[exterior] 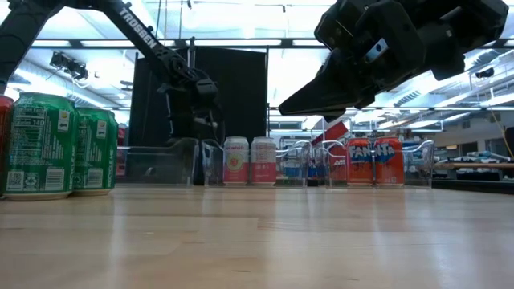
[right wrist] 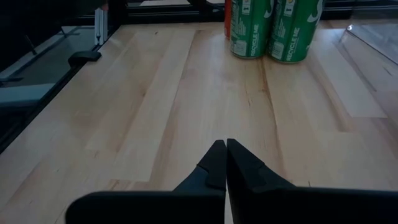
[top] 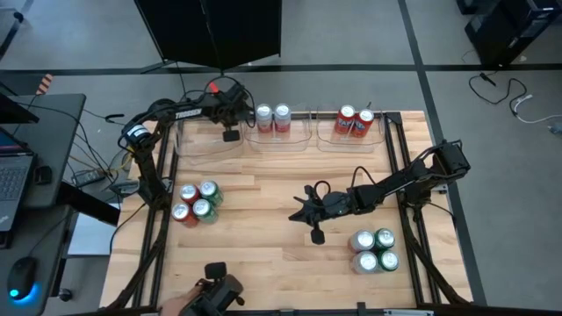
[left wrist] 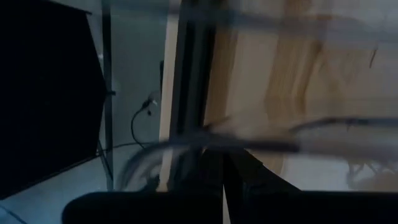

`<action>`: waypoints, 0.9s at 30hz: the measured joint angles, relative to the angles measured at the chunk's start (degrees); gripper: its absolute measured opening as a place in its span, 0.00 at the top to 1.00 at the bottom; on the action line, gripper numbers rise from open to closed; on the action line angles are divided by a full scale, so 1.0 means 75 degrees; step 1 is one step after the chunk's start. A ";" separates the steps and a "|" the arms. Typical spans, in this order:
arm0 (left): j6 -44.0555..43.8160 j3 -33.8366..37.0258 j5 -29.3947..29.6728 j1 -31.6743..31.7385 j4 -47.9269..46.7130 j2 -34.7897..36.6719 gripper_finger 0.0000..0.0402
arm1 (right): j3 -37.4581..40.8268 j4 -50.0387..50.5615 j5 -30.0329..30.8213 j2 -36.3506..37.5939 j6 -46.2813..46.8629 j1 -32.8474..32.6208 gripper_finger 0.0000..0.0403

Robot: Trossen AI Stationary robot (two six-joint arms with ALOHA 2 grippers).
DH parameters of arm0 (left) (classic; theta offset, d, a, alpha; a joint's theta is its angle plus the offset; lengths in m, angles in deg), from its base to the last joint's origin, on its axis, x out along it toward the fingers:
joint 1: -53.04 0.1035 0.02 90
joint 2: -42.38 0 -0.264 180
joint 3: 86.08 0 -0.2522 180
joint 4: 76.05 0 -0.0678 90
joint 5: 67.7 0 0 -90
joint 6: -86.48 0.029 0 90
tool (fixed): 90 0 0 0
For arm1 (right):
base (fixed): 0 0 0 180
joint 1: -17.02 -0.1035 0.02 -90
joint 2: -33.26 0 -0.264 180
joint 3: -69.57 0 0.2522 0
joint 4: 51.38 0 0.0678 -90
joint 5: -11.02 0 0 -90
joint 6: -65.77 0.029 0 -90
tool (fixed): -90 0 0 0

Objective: Sort soda cans
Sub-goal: Put the bottom left transparent bin to the top left of the table

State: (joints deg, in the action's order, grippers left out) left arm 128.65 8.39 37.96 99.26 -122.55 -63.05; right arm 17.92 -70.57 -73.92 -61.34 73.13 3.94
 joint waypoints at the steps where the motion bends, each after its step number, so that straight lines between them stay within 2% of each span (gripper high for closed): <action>1: 0.0114 0.0000 -0.0053 -0.0022 0.0055 0.0000 1.00 | 0.0000 0.0002 0.0000 0.0000 0.0000 0.0014 1.00; 10: 0.0911 0.0000 -0.0141 -0.0329 0.0882 0.0000 1.00 | 0.0000 -0.0002 0.0003 0.0000 -0.0059 0.0018 1.00; 15: 0.0948 0.0000 -0.0049 -0.0429 0.1086 0.0000 1.00 | 0.0000 -0.0003 0.0003 0.0000 -0.0080 0.0018 1.00; 20: 0.0921 0.0000 0.0498 -0.0441 0.0928 0.0101 1.00 | 0.0000 -0.0009 0.0003 0.0000 -0.0136 0.0018 1.00; 27: 0.0265 0.0000 0.0304 -0.0530 0.0145 0.0968 1.00 | 0.0000 -0.0203 0.0003 0.0000 -0.0345 0.0018 1.00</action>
State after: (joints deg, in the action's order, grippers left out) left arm 130.64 8.39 40.24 95.28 -121.46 -55.79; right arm 17.92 -72.09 -73.90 -61.34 70.54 4.07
